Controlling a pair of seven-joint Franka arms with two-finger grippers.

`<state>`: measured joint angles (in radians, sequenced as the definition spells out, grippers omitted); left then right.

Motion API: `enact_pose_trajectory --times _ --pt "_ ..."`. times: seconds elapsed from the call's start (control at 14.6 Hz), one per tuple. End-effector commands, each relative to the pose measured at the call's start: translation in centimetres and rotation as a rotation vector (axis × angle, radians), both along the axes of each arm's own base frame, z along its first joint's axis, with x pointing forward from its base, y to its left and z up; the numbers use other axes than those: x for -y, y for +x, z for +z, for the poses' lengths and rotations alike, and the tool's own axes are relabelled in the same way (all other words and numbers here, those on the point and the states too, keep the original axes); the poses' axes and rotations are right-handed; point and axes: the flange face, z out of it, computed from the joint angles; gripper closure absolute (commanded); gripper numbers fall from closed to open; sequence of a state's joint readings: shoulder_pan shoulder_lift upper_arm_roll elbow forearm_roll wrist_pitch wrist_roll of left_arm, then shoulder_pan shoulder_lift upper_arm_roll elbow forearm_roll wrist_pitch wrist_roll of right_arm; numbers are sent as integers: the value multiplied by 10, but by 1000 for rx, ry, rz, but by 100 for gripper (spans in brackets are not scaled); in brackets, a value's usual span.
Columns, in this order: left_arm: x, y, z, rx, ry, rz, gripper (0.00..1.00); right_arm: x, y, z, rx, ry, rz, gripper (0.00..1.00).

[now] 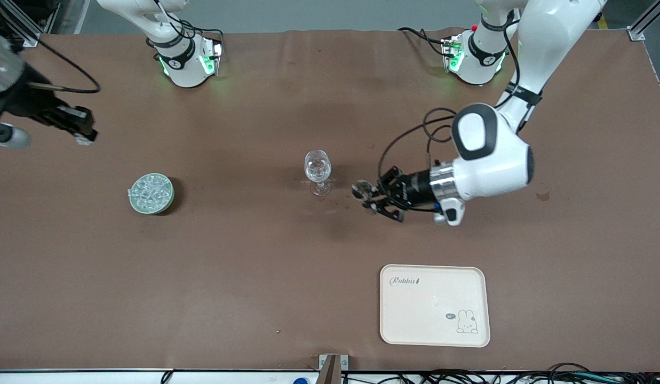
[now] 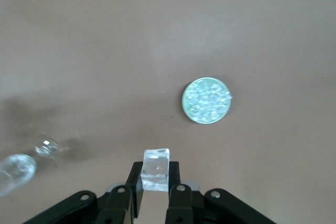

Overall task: Pour wine and add ice with both arms
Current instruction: 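Move the jigger toward the tray while the right gripper carries ice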

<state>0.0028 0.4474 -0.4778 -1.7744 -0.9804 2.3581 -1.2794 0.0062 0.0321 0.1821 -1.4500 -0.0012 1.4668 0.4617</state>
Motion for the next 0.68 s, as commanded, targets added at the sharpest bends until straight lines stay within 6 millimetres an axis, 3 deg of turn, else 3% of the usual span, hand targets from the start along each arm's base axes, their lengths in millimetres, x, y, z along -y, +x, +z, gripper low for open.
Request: enact_pose_trajectory --times 0.0,0.21,0.34,0.62 --pt "-41 35 -5 -31 -61 93 99 -59 10 -17 4 36 -93 99" --pt "-100 77 -28 -52 -86 211 99 -142 10 -43 19 87 -181 99" --pt "-127 101 -44 -56 -105 267 99 -197 2 -65 2 111 -196 99" --pt "-187 128 -76 -81 -125 353 99 -277 -15 -102 1 151 -221 99"
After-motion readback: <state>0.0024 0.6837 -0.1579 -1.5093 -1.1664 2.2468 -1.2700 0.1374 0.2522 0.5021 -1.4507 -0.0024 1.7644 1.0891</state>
